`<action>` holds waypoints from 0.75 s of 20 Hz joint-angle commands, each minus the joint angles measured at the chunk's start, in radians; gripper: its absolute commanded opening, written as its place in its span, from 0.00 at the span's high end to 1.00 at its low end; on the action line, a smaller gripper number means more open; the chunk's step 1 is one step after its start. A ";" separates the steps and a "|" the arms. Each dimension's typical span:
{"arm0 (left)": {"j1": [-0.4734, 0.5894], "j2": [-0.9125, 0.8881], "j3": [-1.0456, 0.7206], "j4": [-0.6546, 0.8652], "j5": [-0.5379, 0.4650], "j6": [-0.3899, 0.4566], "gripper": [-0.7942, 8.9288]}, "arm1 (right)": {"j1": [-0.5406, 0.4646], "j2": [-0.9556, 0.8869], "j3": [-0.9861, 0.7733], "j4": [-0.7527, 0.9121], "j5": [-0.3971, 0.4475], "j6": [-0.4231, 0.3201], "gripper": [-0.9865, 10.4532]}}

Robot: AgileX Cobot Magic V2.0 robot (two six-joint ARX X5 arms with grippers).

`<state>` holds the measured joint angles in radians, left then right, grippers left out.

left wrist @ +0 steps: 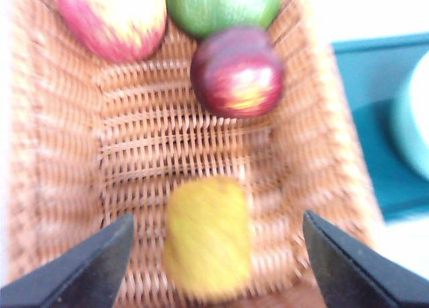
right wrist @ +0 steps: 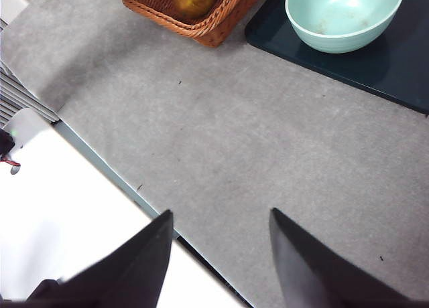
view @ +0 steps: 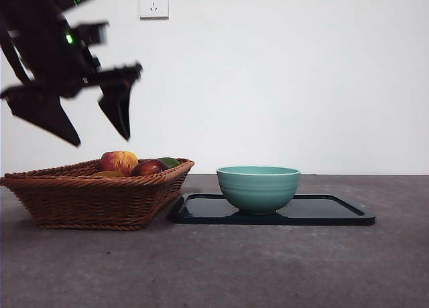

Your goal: Pick up the wifruite, put it on the bowl, pick up the plate, put it on desk

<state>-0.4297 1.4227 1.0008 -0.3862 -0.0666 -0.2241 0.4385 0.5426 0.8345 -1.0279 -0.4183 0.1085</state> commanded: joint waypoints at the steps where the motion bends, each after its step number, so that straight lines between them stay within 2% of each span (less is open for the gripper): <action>1: -0.005 -0.098 0.016 -0.053 0.077 0.034 0.50 | 0.006 0.002 0.009 0.011 0.000 -0.005 0.71; 4: -0.005 -0.267 0.016 -0.177 0.249 0.089 0.50 | 0.006 0.002 0.009 0.022 0.000 -0.005 0.71; 7: -0.005 -0.393 0.016 -0.296 0.361 0.135 0.50 | 0.006 0.002 0.009 0.037 0.000 -0.004 0.71; 15: -0.005 -0.520 0.016 -0.490 0.498 0.268 0.50 | 0.006 0.002 0.009 0.050 0.000 0.003 0.71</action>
<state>-0.4297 0.8963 1.0008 -0.8806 0.4244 0.0071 0.4385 0.5426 0.8345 -0.9882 -0.4183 0.1093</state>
